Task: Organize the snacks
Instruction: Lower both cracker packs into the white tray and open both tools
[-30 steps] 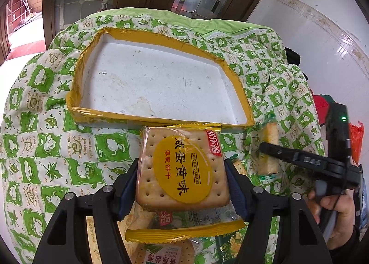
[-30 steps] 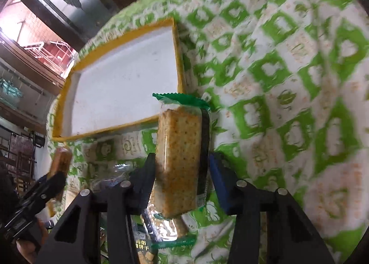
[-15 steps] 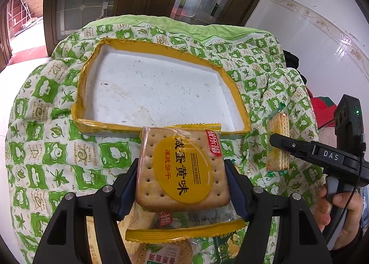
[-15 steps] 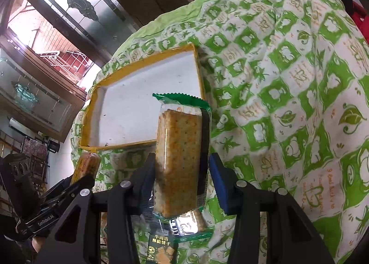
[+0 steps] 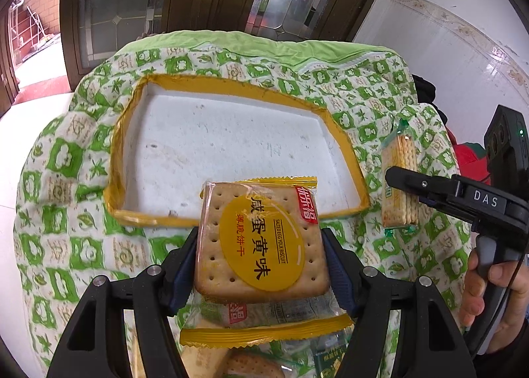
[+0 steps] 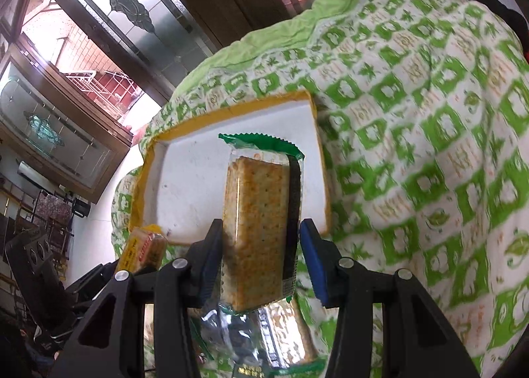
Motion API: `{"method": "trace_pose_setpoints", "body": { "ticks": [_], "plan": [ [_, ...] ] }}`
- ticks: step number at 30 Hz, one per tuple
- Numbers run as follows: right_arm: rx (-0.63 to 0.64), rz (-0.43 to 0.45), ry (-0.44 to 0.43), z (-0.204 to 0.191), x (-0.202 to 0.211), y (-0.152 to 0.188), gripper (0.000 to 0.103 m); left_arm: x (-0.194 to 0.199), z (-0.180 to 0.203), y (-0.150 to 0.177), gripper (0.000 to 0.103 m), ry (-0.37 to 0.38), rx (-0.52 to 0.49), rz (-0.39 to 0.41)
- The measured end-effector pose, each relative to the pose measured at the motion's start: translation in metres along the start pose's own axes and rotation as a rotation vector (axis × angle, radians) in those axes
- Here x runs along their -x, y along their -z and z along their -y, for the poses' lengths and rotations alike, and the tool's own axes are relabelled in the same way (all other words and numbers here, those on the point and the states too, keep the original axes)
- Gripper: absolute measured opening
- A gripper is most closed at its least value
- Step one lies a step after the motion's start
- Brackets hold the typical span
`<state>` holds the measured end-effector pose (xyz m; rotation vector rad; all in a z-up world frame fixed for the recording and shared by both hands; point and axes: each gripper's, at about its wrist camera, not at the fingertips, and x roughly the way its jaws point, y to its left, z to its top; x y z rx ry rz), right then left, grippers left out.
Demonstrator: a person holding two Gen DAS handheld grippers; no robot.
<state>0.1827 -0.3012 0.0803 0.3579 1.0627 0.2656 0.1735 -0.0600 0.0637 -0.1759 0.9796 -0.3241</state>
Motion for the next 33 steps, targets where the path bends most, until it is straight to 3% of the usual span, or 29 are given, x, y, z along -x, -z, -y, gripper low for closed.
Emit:
{"method": "trace_pose_setpoints", "body": {
  "ticks": [15, 33],
  "plan": [
    [0.039, 0.039, 0.02, -0.009, -0.046, -0.029, 0.046, -0.034, -0.009, -0.036, 0.073, -0.054, 0.023, 0.001],
    [0.069, -0.052, 0.112, 0.002, -0.099, -0.033, 0.046, -0.084, -0.012, -0.043, 0.072, -0.083, 0.037, -0.038]
  ]
}}
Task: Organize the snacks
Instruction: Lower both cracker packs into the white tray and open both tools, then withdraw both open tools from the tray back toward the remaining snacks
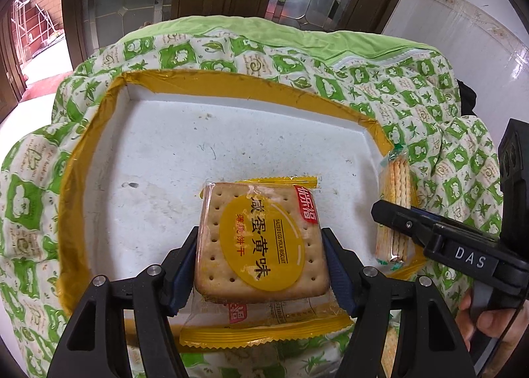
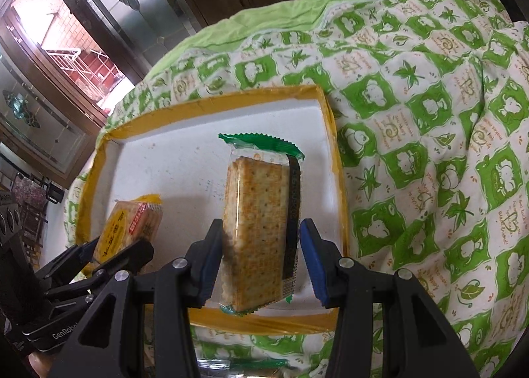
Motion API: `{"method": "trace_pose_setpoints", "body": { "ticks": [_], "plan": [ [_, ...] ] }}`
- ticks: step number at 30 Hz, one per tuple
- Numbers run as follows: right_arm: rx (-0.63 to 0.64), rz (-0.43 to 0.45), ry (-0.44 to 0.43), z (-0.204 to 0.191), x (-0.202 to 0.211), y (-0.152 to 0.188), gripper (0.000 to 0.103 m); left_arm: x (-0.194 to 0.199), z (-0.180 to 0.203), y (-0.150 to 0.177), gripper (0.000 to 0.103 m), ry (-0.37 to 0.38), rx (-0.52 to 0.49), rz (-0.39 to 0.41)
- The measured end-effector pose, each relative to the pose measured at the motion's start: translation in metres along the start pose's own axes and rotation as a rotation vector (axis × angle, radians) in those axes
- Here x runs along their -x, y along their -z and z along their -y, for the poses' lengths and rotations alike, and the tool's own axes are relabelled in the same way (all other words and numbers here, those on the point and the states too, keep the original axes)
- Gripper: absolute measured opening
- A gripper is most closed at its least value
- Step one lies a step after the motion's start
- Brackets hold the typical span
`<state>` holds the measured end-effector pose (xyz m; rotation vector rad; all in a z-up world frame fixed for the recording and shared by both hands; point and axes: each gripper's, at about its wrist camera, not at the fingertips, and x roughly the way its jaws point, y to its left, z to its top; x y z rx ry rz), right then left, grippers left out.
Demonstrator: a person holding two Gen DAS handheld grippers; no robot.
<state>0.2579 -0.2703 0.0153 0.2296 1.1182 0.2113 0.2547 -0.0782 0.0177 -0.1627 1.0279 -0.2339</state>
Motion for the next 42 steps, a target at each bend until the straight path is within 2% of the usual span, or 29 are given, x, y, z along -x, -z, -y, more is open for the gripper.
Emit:
{"method": "trace_pose_setpoints", "body": {
  "ticks": [10, 15, 27, 34, 42],
  "plan": [
    [0.014, -0.031, 0.031, 0.001, -0.014, 0.0, 0.046, -0.016, 0.008, 0.0, 0.072, -0.004, -0.018, -0.006],
    [0.049, -0.035, 0.074, -0.005, -0.018, 0.002, 0.046, -0.019, 0.014, 0.003, 0.073, -0.012, -0.038, -0.001],
    [0.052, -0.018, 0.078, -0.005, -0.016, 0.003, 0.046, -0.02, 0.017, 0.005, 0.073, -0.025, -0.061, 0.014],
    [0.036, 0.007, 0.085, -0.005, -0.014, 0.006, 0.046, -0.017, 0.011, 0.005, 0.081, 0.024, -0.036, 0.022],
    [0.025, 0.061, 0.089, -0.01, 0.001, 0.014, 0.062, 0.0, 0.0, 0.005, 0.087, 0.067, -0.051, 0.052]
  ]
}}
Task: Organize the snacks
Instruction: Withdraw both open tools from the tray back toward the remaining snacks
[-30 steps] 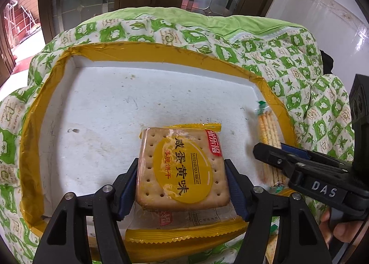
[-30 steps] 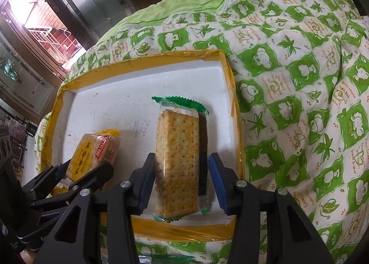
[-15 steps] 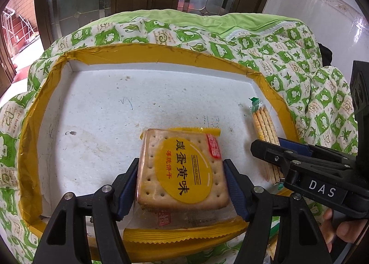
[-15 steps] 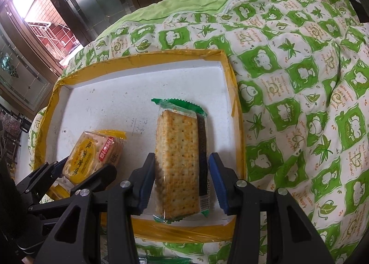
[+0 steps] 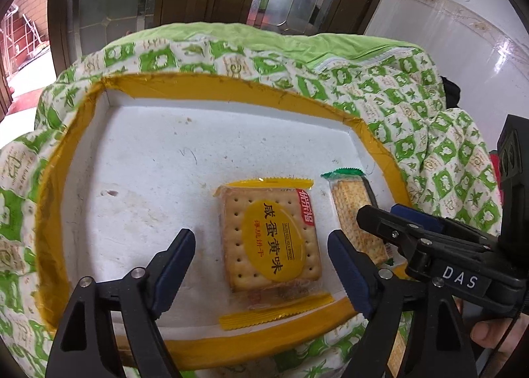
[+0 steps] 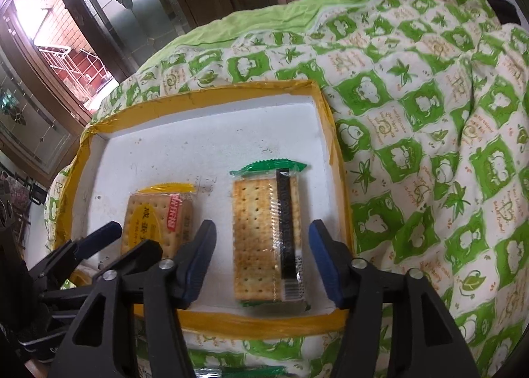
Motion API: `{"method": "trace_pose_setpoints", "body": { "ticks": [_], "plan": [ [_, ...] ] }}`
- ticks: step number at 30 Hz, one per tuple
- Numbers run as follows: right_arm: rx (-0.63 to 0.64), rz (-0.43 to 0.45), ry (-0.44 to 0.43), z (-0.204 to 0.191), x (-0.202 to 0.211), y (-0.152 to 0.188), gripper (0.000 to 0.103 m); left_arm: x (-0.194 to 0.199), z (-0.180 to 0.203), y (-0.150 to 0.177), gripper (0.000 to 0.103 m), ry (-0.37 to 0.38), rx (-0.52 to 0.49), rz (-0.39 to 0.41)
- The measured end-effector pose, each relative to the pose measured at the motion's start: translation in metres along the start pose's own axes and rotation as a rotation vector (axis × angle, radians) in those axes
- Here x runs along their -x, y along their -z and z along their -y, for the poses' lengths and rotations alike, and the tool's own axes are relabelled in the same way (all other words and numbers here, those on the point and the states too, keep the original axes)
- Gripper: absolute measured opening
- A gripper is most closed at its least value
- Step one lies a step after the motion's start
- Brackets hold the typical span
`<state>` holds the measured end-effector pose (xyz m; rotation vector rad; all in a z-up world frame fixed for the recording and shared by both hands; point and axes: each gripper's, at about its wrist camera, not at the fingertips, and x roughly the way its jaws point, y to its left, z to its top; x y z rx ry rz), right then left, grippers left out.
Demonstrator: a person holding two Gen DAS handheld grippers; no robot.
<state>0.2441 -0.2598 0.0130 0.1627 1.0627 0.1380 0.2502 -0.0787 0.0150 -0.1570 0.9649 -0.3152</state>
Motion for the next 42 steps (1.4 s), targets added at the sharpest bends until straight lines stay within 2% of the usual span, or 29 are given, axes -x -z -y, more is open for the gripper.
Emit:
{"method": "trace_pose_setpoints", "body": {
  "ticks": [3, 7, 13, 19, 23, 28, 32, 42],
  "plan": [
    [0.032, 0.047, 0.037, -0.007, 0.014, 0.002, 0.071, 0.011, -0.002, 0.0, 0.089, 0.022, -0.008, 0.016],
    [0.041, 0.093, 0.072, -0.012, 0.036, 0.002, 0.077, 0.022, -0.002, 0.003, 0.091, 0.05, -0.017, 0.027],
    [0.049, 0.124, 0.096, -0.024, 0.058, 0.002, 0.094, 0.038, 0.003, 0.01, 0.092, 0.047, -0.055, 0.029],
    [0.07, 0.115, 0.09, -0.04, 0.064, 0.012, 0.095, 0.055, 0.005, 0.018, 0.092, 0.072, -0.047, 0.015],
    [0.052, 0.109, 0.07, -0.039, 0.068, 0.022, 0.095, 0.068, 0.009, 0.026, 0.092, 0.054, -0.05, 0.022],
    [0.014, 0.11, 0.044, -0.026, 0.08, 0.037, 0.095, 0.078, 0.013, 0.037, 0.092, 0.03, -0.047, 0.02],
    [-0.015, 0.105, 0.027, -0.012, 0.091, 0.051, 0.099, 0.083, 0.018, 0.047, 0.093, 0.017, -0.041, 0.015],
    [-0.049, 0.104, -0.004, 0.01, 0.11, 0.086, 0.099, 0.102, 0.036, 0.079, 0.093, 0.023, -0.033, 0.004]
  ]
}}
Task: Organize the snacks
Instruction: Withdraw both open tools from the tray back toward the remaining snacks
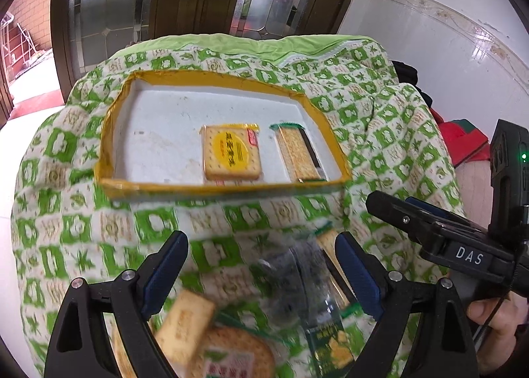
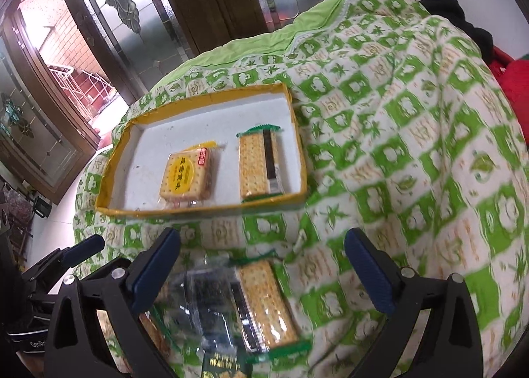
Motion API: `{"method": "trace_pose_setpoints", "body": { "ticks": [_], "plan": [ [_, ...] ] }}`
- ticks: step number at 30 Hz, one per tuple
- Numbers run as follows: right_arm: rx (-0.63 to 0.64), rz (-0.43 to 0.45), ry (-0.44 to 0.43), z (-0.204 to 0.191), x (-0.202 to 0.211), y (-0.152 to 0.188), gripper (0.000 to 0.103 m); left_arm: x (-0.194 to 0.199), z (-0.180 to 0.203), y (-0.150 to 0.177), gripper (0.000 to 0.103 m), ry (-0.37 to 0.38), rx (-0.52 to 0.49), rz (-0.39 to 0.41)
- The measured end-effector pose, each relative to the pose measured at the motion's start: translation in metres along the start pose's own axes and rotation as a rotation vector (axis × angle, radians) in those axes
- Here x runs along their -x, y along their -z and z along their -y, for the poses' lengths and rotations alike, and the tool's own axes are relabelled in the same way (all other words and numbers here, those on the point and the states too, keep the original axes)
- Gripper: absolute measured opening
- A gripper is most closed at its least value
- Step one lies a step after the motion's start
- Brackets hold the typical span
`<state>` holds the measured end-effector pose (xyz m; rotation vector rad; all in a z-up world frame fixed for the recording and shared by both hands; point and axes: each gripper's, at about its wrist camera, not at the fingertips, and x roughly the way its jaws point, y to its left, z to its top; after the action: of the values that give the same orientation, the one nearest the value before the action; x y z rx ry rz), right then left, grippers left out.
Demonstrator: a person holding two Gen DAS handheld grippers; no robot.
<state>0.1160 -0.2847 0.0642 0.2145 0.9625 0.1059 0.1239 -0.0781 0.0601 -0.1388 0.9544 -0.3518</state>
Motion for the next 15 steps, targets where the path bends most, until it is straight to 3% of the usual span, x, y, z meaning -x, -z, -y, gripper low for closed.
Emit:
{"method": "trace_pose_setpoints", "body": {
  "ticks": [6, 15],
  "plan": [
    [0.008, 0.049, 0.007, 0.008, 0.009, 0.022, 0.1, 0.005, 0.005, 0.021, 0.093, -0.035, -0.001, -0.017],
    [0.014, 0.046, -0.03, 0.013, 0.011, 0.032, 0.1, 0.007, 0.005, 0.046, 0.093, -0.066, 0.052, -0.046]
  ]
}}
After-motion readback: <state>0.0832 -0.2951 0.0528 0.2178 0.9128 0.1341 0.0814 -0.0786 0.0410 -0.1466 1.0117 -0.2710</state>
